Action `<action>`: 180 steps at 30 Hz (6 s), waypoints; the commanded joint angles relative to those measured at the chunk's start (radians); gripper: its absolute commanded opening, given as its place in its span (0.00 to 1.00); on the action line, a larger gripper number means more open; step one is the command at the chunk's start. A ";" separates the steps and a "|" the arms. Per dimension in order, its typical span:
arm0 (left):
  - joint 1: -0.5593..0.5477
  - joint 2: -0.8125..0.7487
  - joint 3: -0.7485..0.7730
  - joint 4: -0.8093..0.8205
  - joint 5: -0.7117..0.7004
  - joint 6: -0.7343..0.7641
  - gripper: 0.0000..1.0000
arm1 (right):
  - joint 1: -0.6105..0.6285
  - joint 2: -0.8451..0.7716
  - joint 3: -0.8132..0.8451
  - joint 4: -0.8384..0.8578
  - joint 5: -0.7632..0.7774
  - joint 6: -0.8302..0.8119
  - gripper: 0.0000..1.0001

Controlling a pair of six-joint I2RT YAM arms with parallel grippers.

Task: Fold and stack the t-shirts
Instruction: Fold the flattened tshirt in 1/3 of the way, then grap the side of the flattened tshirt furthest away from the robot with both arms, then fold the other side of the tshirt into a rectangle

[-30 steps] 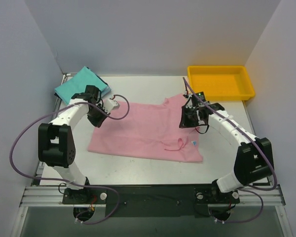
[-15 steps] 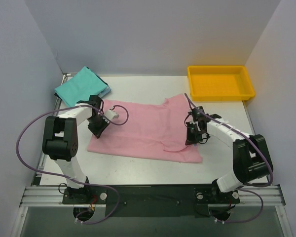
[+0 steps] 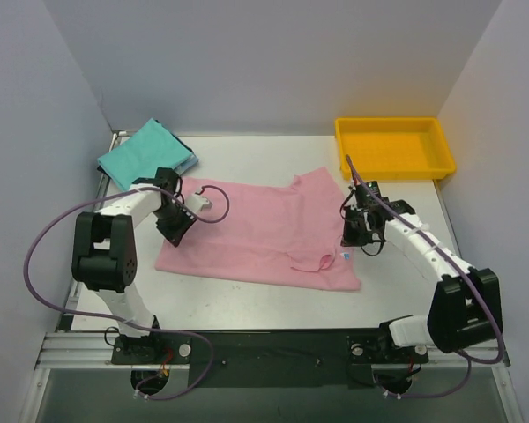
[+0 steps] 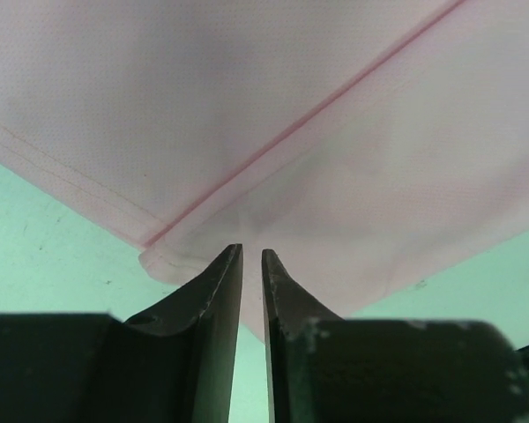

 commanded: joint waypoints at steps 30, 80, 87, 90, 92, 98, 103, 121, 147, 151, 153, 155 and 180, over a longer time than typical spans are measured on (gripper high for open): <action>0.038 -0.253 -0.232 -0.086 0.052 0.566 0.68 | 0.025 0.037 -0.005 -0.026 0.054 0.038 0.11; -0.008 -0.434 -0.156 -0.473 0.067 0.460 0.73 | -0.236 -0.774 -0.274 -0.389 0.207 0.517 0.69; 0.066 -0.205 0.217 -0.247 0.151 0.186 0.70 | -0.172 -0.348 0.052 -0.142 0.089 0.064 0.69; 0.092 -0.055 0.370 -0.270 0.216 0.190 0.69 | -0.084 -0.098 0.269 -0.135 0.083 -0.110 0.68; 0.095 0.023 0.438 -0.273 0.263 0.220 0.69 | -0.061 0.064 0.395 -0.140 0.067 -0.165 0.64; 0.098 0.239 0.634 -0.265 0.219 0.199 0.69 | -0.053 0.457 0.744 -0.154 -0.027 -0.216 0.54; 0.101 0.321 0.678 -0.253 0.190 0.224 0.70 | -0.040 0.714 1.021 -0.221 -0.012 -0.267 0.53; 0.101 0.488 0.789 -0.330 0.188 0.231 0.73 | -0.018 1.010 1.146 -0.372 0.007 -0.313 0.09; 0.098 0.521 0.863 -0.666 0.300 0.411 0.00 | -0.021 0.725 1.000 -0.286 -0.061 -0.275 0.00; 0.103 0.406 0.764 -0.618 0.276 0.411 0.00 | -0.023 0.618 0.850 -0.289 -0.089 -0.265 0.00; 0.101 0.331 0.675 -0.582 0.251 0.429 0.00 | -0.026 0.540 0.756 -0.292 -0.084 -0.258 0.00; 0.101 0.255 0.580 -0.542 0.221 0.449 0.00 | -0.033 0.468 0.664 -0.301 -0.084 -0.241 0.00; 0.044 -0.087 -0.023 -0.269 0.133 0.466 0.00 | -0.018 0.138 0.052 -0.244 -0.164 -0.054 0.00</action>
